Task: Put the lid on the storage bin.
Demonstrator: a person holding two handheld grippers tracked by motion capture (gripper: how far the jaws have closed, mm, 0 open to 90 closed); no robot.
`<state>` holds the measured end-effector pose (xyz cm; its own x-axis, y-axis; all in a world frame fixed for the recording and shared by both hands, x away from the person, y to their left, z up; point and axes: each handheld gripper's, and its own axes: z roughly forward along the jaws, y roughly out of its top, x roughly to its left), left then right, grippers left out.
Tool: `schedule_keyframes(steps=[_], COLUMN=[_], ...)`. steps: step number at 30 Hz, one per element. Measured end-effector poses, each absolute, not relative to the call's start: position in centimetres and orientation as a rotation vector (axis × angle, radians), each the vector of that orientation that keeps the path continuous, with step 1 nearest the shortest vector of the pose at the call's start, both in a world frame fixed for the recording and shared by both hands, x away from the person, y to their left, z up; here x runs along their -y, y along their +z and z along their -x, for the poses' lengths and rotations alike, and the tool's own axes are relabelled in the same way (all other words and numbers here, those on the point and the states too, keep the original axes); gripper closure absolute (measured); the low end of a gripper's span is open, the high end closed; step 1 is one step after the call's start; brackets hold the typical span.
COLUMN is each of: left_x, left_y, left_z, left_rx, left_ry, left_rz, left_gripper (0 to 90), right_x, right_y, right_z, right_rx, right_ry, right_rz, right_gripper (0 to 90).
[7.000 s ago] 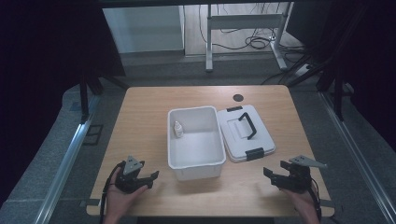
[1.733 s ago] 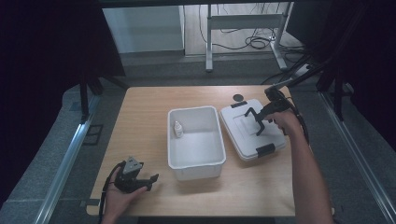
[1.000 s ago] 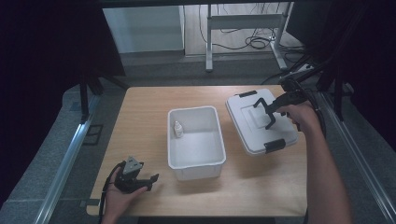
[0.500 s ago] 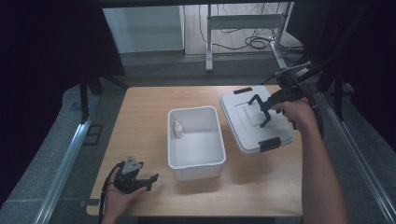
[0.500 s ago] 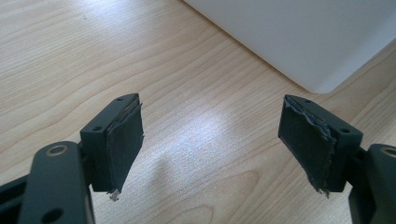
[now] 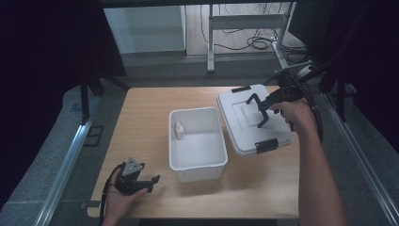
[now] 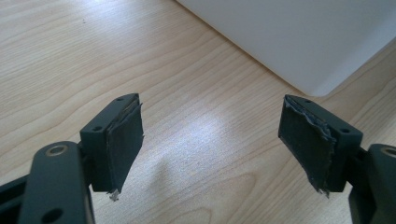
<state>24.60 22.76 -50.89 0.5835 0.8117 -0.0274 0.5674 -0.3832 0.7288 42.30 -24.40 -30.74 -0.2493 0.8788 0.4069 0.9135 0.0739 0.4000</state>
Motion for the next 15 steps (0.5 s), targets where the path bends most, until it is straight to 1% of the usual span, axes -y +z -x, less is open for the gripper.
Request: schedule_keyframes(steps=[10, 14, 15], left_x=[-22.8, -22.4, -22.3], left_y=[-50.6, -50.4, -50.3], left_z=[-25.0, -25.1, -25.1], left_rx=[-1.077, -1.060, -1.054], left_ry=[0.434, 0.436, 0.435], left_rz=[-2.084, -2.086, -2.087], left_gripper=[22.3, 22.2, 22.2], right_x=[23.3, 22.2, 21.3], right_y=[-29.9, -29.6, -29.5], right_z=[-41.4, -40.8, -40.4], right_rx=[2.229, 2.234, 2.241], right_ry=[-0.953, -0.931, -0.922], right_rz=[1.904, 1.914, 1.927], right_gripper=[85.4, 85.4, 85.4])
